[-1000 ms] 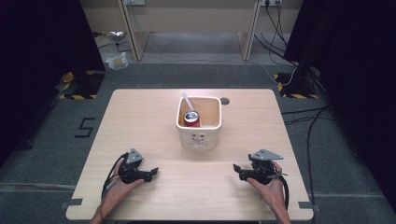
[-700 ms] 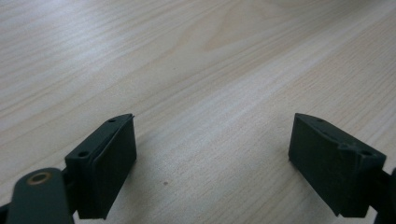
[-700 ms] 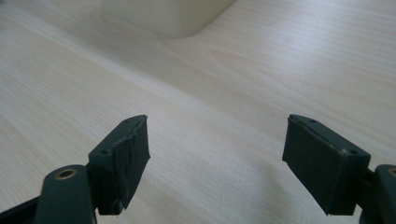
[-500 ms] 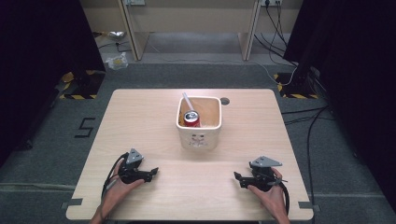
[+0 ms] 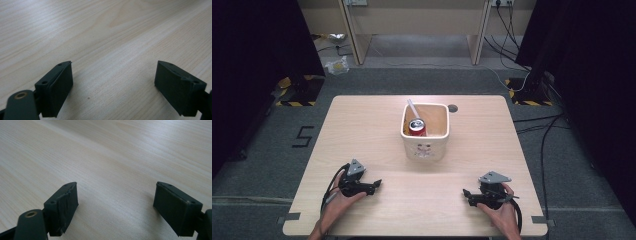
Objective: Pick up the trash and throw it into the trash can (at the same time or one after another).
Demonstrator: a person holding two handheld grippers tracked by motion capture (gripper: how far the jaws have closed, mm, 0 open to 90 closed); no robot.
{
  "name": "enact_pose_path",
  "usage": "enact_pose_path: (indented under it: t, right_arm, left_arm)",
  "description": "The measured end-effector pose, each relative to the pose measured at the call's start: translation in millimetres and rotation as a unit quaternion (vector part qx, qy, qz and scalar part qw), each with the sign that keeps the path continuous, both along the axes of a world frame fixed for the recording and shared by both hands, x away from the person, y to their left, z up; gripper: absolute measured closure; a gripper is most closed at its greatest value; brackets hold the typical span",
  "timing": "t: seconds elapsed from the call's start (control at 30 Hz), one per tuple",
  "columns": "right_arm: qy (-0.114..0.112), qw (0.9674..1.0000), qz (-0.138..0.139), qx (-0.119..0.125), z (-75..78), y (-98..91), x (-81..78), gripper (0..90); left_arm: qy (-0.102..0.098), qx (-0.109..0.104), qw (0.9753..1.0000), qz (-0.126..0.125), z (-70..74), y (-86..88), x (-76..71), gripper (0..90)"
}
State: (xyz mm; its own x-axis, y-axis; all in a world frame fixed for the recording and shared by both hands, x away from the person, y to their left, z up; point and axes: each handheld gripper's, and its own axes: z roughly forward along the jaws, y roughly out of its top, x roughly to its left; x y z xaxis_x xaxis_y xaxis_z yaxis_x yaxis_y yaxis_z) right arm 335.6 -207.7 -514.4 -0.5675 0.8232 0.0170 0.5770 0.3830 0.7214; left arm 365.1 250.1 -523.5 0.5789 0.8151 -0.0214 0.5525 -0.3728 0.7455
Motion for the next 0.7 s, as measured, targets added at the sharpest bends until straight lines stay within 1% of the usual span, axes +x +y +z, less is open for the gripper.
enact_pose_path:
  t: [0.03,0.07,0.13,0.23,0.3,0.33,0.7]
  right_arm:
    - [-0.002,1.0,-0.003,0.004,-0.7,0.1,-0.7,19.4]
    - [-0.005,1.0,-0.001,0.002,-0.9,-0.6,-0.9,19.4]
    - [-0.001,1.0,-0.004,0.006,-1.0,-0.4,-2.5,19.0]
    - [-0.007,1.0,-0.003,0.001,-1.9,0.0,-3.4,18.1]
    - [-0.009,0.9999,-0.006,-0.01,-2.2,1.9,-4.2,15.7]
    - [-0.007,0.9999,-0.006,-0.011,-2.2,2.6,-4.5,15.0]
    - [-0.007,0.9999,-0.008,-0.013,-2.4,3.1,-4.6,14.1]
  left_arm:
    - [0.0,0.001,1.0,0.001,0.1,0.0,-0.1,14.3]
    - [0.0,0.001,1.0,0.001,0.1,0.1,-0.1,14.3]
    - [0.0,0.001,1.0,0.001,0.1,0.0,-0.1,14.3]
    - [0.0,0.001,1.0,0.001,0.1,0.0,-0.1,14.3]
    - [0.0,0.001,1.0,0.001,0.1,0.1,-0.1,14.3]
    - [0.0,0.001,1.0,0.001,0.1,0.0,-0.1,14.3]
    - [0.0,0.001,1.0,0.0,0.0,0.1,-0.1,14.3]
